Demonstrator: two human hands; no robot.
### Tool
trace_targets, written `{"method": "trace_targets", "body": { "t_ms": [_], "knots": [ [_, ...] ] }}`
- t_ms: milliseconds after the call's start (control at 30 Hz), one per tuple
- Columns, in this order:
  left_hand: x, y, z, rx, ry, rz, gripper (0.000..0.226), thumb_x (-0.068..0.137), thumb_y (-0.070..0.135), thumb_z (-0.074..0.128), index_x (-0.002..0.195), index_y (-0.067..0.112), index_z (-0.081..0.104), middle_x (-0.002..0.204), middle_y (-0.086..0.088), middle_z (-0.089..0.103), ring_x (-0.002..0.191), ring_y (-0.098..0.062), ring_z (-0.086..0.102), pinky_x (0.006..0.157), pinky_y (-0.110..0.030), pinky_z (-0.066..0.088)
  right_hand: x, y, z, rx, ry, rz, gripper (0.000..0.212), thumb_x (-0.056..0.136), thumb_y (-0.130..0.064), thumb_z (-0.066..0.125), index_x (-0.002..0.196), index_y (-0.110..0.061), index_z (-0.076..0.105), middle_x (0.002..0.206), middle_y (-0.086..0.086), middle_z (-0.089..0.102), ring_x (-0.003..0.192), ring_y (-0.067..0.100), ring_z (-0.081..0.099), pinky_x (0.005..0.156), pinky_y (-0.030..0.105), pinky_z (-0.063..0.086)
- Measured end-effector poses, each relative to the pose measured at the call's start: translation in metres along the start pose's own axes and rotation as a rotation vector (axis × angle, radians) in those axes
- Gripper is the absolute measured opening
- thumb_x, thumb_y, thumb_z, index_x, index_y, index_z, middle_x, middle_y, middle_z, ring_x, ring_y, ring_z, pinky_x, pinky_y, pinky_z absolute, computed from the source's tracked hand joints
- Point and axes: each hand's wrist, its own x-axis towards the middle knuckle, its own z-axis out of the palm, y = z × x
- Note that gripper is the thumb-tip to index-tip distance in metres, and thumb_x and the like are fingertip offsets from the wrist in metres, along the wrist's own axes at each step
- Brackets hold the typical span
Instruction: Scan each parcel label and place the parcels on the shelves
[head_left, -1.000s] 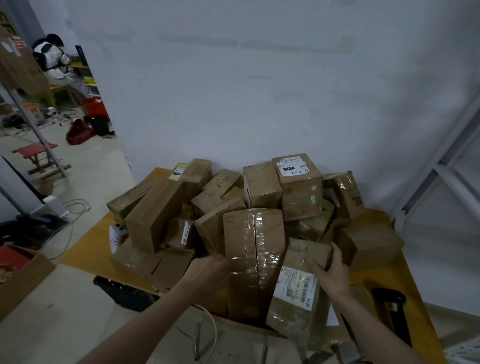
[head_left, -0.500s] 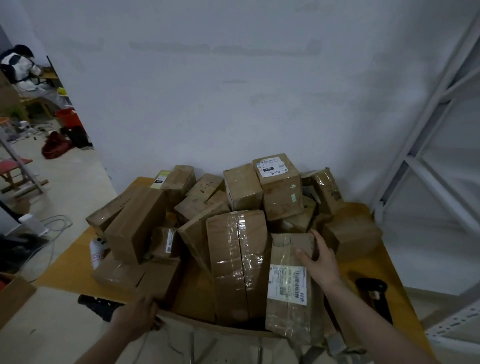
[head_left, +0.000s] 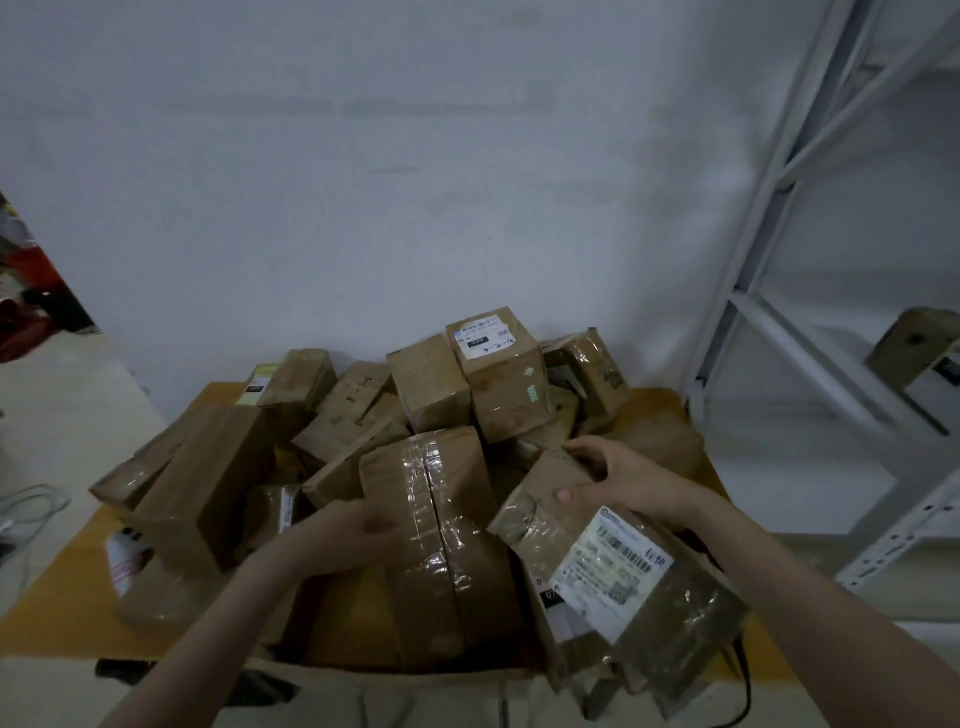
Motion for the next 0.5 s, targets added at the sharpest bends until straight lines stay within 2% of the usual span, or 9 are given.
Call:
{"method": "trace_targets", "body": {
  "t_ms": [33, 100, 167, 300, 433, 500],
  "knots": [
    [0.016, 0.042, -0.002, 0.028, 0.15, 0.037, 0.038, 0.09, 0.056, 0.053, 0.12, 0.033, 0.054, 0.118, 0.005, 0.063, 0.102, -0.008, 0.062, 0.085, -0.024, 0.051, -0.004, -0.007, -0.006, -0.035, -0.03, -0.023, 0.07, 0.078, -0.029, 0.077, 0.138, -0.021, 0.041, 0.122, -0.008, 0.054, 0.101, 0.0, 0.057, 0.075, 0.012, 0.049],
    [0.032, 0.096, 0.01, 0.054, 0.21, 0.192, 0.07, 0.087, 0.065, 0.051, 0.145, 0.033, 0.031, 0.144, 0.005, 0.045, 0.12, -0.014, 0.053, 0.098, -0.032, 0.046, -0.013, -0.017, -0.017, -0.085, -0.071, -0.062, 0.066, 0.079, -0.027, 0.076, 0.137, -0.021, 0.044, 0.123, -0.009, 0.055, 0.1, -0.002, 0.058, 0.076, 0.011, 0.049],
    [0.042, 0.135, 0.016, 0.154, 0.28, 0.296, 0.085, 0.086, 0.068, 0.049, 0.153, 0.031, 0.011, 0.155, 0.007, 0.028, 0.128, -0.015, 0.046, 0.097, -0.031, 0.042, -0.022, -0.018, -0.029, -0.115, -0.1, -0.097, 0.054, 0.081, -0.024, 0.075, 0.13, -0.02, 0.052, 0.119, -0.007, 0.061, 0.097, 0.001, 0.063, 0.079, 0.014, 0.051],
    [0.067, 0.185, 0.037, 0.063, 0.212, 0.471, 0.09, 0.085, 0.069, 0.052, 0.153, 0.034, 0.005, 0.154, 0.004, 0.03, 0.13, -0.016, 0.044, 0.103, -0.036, 0.044, -0.039, -0.008, -0.058, -0.19, -0.135, -0.102, 0.056, 0.078, -0.03, 0.077, 0.129, -0.018, 0.058, 0.118, -0.003, 0.067, 0.104, 0.012, 0.065, 0.091, 0.031, 0.053],
    [0.086, 0.209, 0.053, -0.231, 0.057, 0.593, 0.078, 0.085, 0.059, 0.06, 0.143, 0.045, 0.01, 0.141, 0.007, 0.045, 0.121, -0.004, 0.05, 0.1, -0.025, 0.047, -0.051, 0.007, -0.086, -0.223, -0.152, -0.073, 0.052, 0.079, -0.026, 0.077, 0.127, -0.015, 0.059, 0.118, 0.001, 0.067, 0.106, 0.018, 0.064, 0.094, 0.035, 0.052],
    [0.094, 0.221, 0.062, -0.33, 0.029, 0.599, 0.073, 0.085, 0.054, 0.063, 0.139, 0.043, 0.016, 0.134, 0.011, 0.05, 0.116, -0.001, 0.055, 0.097, -0.026, 0.05, -0.053, 0.016, -0.098, -0.236, -0.158, -0.067, 0.054, 0.079, -0.026, 0.077, 0.129, -0.014, 0.058, 0.119, 0.002, 0.066, 0.107, 0.019, 0.064, 0.095, 0.037, 0.052]
  ]
}}
